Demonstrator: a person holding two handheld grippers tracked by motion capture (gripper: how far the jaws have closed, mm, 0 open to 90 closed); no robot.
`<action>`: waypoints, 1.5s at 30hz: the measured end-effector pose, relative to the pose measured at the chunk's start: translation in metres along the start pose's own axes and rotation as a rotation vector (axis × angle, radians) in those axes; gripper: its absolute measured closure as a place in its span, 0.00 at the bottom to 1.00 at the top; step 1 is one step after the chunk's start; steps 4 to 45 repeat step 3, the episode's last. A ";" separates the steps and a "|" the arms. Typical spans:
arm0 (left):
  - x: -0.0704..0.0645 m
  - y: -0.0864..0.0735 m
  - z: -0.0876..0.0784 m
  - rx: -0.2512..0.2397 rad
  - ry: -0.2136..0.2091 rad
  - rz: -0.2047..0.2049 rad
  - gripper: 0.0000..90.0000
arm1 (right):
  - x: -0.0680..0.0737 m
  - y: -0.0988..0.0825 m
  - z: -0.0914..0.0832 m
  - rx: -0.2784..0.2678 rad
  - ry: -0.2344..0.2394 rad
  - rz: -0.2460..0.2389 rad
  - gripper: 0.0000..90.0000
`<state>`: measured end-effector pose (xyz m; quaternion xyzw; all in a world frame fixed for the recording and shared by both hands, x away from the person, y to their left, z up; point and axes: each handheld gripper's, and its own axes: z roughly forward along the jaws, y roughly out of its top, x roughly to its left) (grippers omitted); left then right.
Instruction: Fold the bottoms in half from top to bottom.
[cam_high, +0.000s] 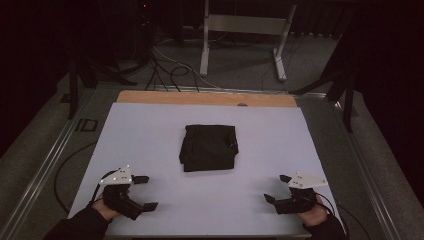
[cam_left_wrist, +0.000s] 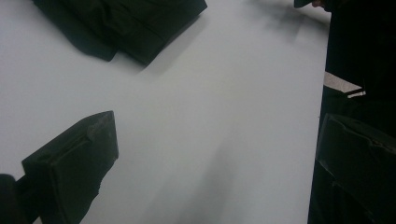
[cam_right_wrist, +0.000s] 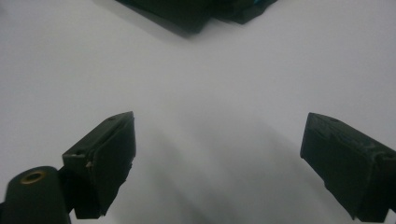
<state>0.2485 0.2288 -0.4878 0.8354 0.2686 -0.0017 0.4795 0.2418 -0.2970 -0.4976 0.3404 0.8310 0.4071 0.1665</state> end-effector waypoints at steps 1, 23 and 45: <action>0.000 0.000 0.000 0.002 -0.001 -0.001 0.00 | 0.000 0.000 0.000 -0.001 0.002 0.006 0.12; 0.000 0.000 0.000 0.001 -0.001 -0.002 0.00 | 0.000 0.000 0.000 -0.003 -0.003 0.006 0.12; 0.000 0.000 0.000 0.001 -0.001 -0.002 0.00 | 0.000 0.000 0.000 -0.003 -0.003 0.006 0.12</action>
